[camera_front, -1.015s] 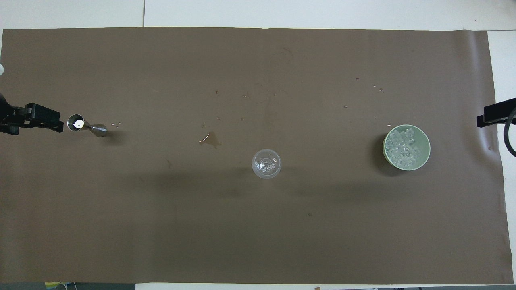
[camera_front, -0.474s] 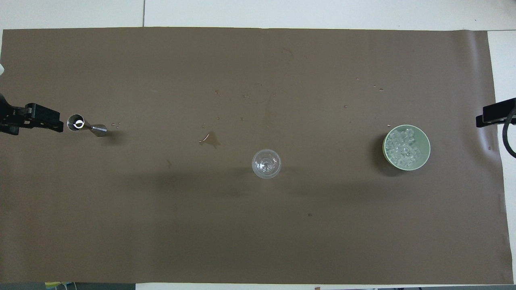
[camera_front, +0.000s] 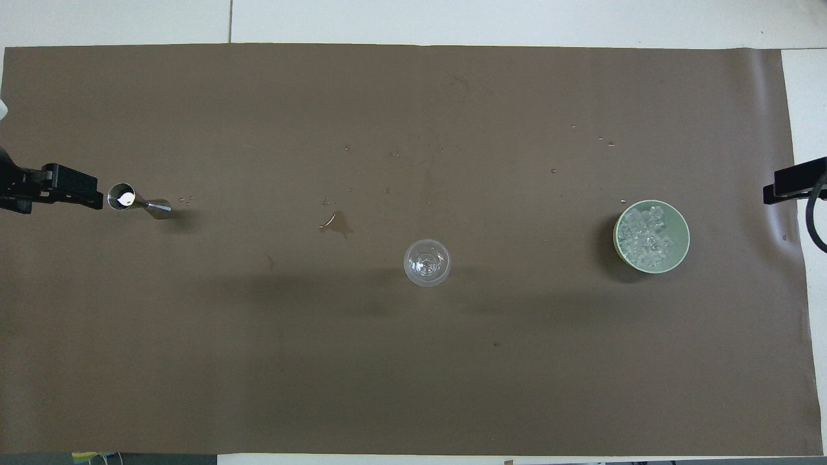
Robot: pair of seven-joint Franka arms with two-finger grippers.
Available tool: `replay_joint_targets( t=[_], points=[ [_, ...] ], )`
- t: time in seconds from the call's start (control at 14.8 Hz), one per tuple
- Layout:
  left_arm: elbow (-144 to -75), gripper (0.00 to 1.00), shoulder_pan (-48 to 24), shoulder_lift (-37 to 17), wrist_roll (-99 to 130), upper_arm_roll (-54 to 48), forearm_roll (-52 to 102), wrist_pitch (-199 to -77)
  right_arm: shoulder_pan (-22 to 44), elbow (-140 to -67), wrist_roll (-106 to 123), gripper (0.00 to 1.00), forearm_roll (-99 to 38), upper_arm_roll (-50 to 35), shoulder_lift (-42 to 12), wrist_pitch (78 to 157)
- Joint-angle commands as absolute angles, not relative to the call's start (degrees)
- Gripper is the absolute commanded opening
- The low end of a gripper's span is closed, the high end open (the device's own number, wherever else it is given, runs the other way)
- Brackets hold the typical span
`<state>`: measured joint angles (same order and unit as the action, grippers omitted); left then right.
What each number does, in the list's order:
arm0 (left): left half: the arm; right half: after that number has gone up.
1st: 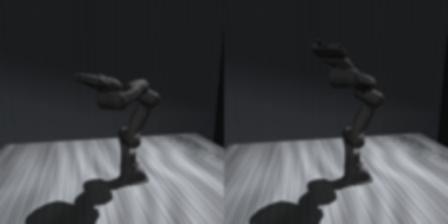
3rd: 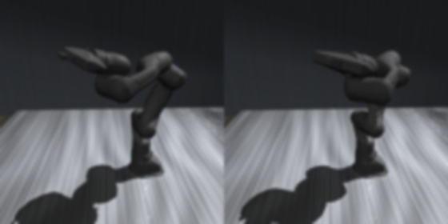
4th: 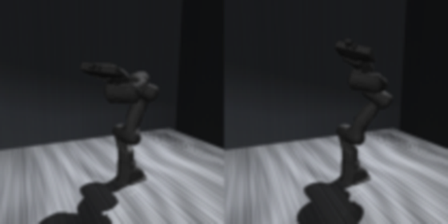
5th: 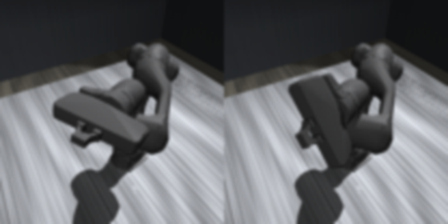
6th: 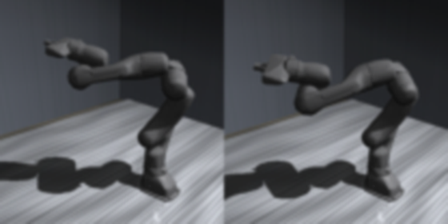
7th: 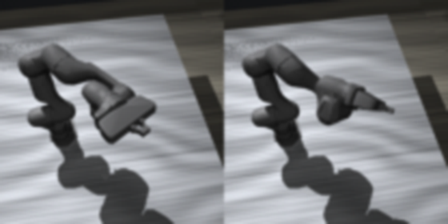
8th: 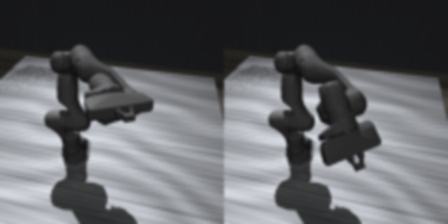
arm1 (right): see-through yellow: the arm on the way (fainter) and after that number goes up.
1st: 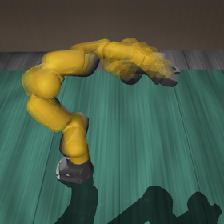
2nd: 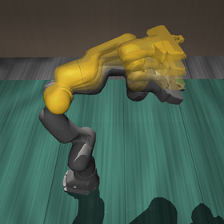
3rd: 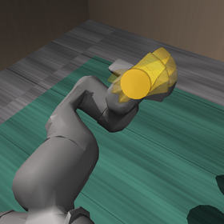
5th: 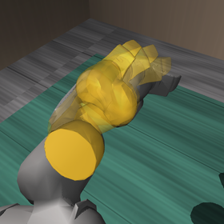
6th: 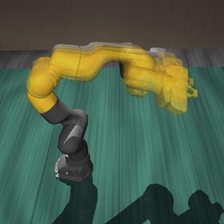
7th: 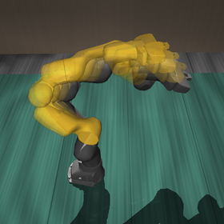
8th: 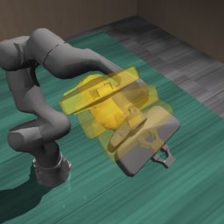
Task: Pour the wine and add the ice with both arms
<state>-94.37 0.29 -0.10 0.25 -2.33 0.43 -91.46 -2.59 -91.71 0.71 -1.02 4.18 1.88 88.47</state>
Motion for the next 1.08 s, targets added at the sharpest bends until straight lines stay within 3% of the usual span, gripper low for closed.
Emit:
replay_joint_targets(
  t=[0.0,0.14,0.47,1.02],
  points=[
    [-95.10,1.00,-0.53,0.88,0.87,-2.11,1.06,-93.16,-3.08,-92.81,1.41,1.00,-1.41,3.87,2.64,88.95],
    [-94.93,1.00,0.26,0.71,0.79,-2.02,1.14,-93.16,-3.08,-92.81,1.41,1.00,-1.41,3.96,2.64,88.95],
    [-90.71,1.00,3.51,-5.79,4.37,-1.05,5.44,-88.07,-3.08,-92.81,1.41,1.00,-1.41,3.87,2.64,88.95],
    [-85.97,1.00,5.79,-15.89,47.23,5.97,22.47,-89.82,-3.08,-92.81,1.41,1.00,-1.41,3.96,2.64,88.95]
  ],
)
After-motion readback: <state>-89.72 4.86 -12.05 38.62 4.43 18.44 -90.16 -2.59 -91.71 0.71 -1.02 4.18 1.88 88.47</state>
